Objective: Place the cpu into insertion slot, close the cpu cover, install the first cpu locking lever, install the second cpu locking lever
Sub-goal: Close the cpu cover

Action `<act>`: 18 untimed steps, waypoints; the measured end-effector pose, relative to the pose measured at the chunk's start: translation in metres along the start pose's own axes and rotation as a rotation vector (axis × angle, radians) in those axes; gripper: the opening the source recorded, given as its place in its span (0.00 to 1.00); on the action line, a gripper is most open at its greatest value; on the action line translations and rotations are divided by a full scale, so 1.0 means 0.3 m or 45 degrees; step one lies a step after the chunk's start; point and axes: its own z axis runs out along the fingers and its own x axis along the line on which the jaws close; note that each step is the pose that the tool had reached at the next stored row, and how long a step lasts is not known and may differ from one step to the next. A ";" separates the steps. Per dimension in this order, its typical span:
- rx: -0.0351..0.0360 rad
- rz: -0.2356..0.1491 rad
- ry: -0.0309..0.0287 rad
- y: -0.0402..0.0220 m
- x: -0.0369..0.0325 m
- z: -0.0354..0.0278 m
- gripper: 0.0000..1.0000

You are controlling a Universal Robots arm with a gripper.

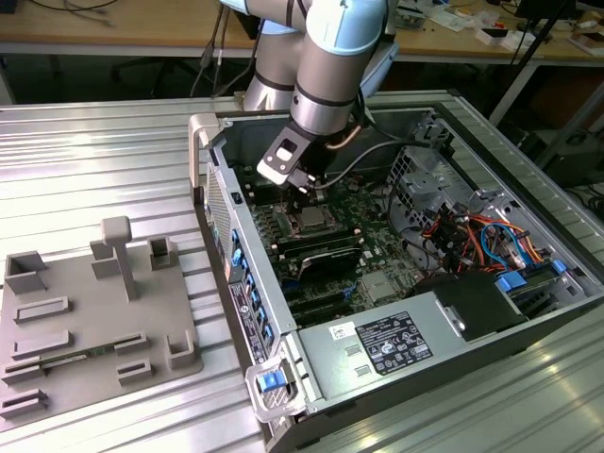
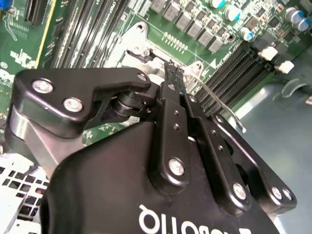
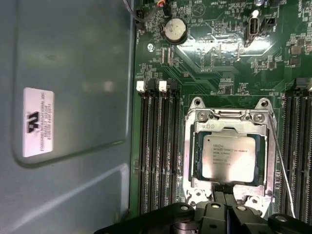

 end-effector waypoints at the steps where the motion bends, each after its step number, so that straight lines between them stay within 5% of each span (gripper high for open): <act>1: 0.0009 -0.001 0.0001 -0.002 0.000 0.008 0.11; 8: 0.0073 -0.007 -0.0001 -0.009 0.000 0.022 0.11; 18: 0.0069 -0.008 0.0005 -0.009 0.001 0.013 0.11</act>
